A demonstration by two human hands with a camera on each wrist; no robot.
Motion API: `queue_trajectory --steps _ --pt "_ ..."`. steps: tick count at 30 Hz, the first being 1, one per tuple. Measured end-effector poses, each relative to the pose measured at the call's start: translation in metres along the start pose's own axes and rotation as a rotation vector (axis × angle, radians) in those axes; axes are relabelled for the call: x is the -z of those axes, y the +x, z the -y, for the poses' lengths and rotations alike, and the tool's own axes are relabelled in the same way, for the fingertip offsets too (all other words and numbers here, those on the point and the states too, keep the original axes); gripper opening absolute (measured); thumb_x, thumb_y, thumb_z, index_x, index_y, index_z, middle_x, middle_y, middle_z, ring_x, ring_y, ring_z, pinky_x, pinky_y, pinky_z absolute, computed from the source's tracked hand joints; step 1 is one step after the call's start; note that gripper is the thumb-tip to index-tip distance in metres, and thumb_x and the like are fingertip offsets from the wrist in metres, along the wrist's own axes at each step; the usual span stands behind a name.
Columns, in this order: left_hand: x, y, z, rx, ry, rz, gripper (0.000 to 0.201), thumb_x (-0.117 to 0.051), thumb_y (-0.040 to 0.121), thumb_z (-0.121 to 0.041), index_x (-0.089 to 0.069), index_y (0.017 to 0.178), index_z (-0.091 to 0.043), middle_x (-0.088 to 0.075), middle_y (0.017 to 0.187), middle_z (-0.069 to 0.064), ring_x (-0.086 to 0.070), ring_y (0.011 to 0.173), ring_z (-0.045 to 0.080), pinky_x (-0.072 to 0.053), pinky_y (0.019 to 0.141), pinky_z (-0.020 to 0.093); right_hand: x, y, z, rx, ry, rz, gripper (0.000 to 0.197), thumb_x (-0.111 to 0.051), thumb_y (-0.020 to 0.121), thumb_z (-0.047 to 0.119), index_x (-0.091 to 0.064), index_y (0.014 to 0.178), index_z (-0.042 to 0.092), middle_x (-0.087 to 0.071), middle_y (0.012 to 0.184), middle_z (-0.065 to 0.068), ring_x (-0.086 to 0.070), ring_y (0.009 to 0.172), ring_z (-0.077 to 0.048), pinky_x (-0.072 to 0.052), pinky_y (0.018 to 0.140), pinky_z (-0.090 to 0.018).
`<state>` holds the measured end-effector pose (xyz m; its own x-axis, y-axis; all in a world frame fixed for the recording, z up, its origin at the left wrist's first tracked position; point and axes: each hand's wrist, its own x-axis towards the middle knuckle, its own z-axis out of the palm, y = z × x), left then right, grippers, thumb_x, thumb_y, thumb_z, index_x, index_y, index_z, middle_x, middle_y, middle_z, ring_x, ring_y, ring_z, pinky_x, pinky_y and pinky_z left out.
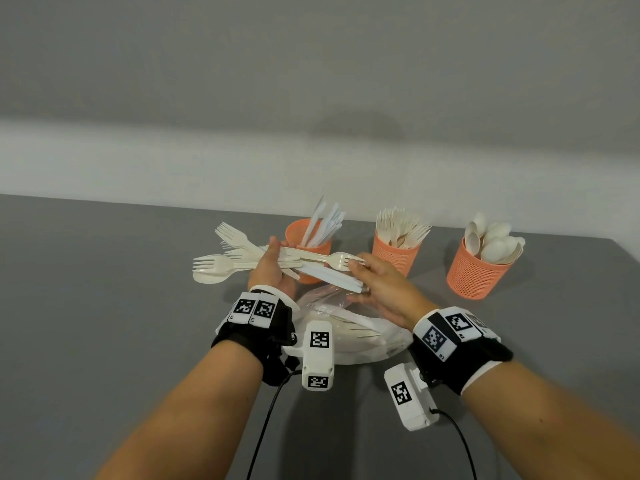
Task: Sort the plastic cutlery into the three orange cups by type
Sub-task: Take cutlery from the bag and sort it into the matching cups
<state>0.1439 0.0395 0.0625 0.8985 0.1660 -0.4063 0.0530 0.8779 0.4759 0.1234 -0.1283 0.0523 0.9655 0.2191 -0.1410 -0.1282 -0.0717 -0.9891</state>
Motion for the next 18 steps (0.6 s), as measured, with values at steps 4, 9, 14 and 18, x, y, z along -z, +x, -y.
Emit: queue_trajectory --steps 4,9,14,18 --pt "0.007 0.017 -0.003 -0.014 -0.055 -0.069 0.029 -0.047 0.097 -0.018 -0.047 0.07 -0.008 -0.056 0.045 0.0 -0.056 0.034 0.009 -0.05 0.039 0.02 0.009 0.005 0.012 0.1 -0.033 -0.186 0.018 -0.047 0.096 0.019 -0.06 0.104 0.01 -0.068 0.105 -0.008 -0.064 0.097 -0.022 -0.052 0.08 -0.035" --pt "0.01 0.025 -0.006 0.031 0.123 0.044 0.031 -0.045 0.097 -0.018 -0.047 0.068 -0.008 -0.052 0.047 0.0 -0.052 0.034 0.008 -0.049 0.044 0.019 0.029 0.015 0.046 0.237 -0.049 -0.363 0.009 -0.043 0.098 0.012 -0.048 0.093 0.007 -0.064 0.066 -0.001 -0.049 0.044 -0.001 -0.036 0.041 -0.017" --pt "-0.004 0.011 0.0 0.122 0.49 0.44 0.014 -0.06 0.087 -0.018 -0.06 0.086 -0.004 -0.058 0.059 0.003 -0.055 0.05 0.013 -0.046 0.055 0.027 0.024 0.026 0.081 0.331 -0.668 -0.3 0.017 -0.04 0.097 0.013 -0.052 0.099 0.001 -0.056 0.085 -0.009 -0.053 0.069 -0.015 -0.038 0.058 -0.023" --pt "-0.008 0.002 0.012 0.056 0.649 0.535 0.07 -0.072 0.073 -0.012 -0.037 0.13 0.009 -0.062 0.068 0.007 -0.058 0.049 0.014 -0.05 0.049 0.026 -0.004 0.028 0.09 0.341 -0.855 -0.121 0.022 -0.047 0.096 0.016 -0.059 0.095 -0.001 -0.055 0.075 -0.004 -0.049 0.069 -0.019 -0.036 0.058 -0.025"
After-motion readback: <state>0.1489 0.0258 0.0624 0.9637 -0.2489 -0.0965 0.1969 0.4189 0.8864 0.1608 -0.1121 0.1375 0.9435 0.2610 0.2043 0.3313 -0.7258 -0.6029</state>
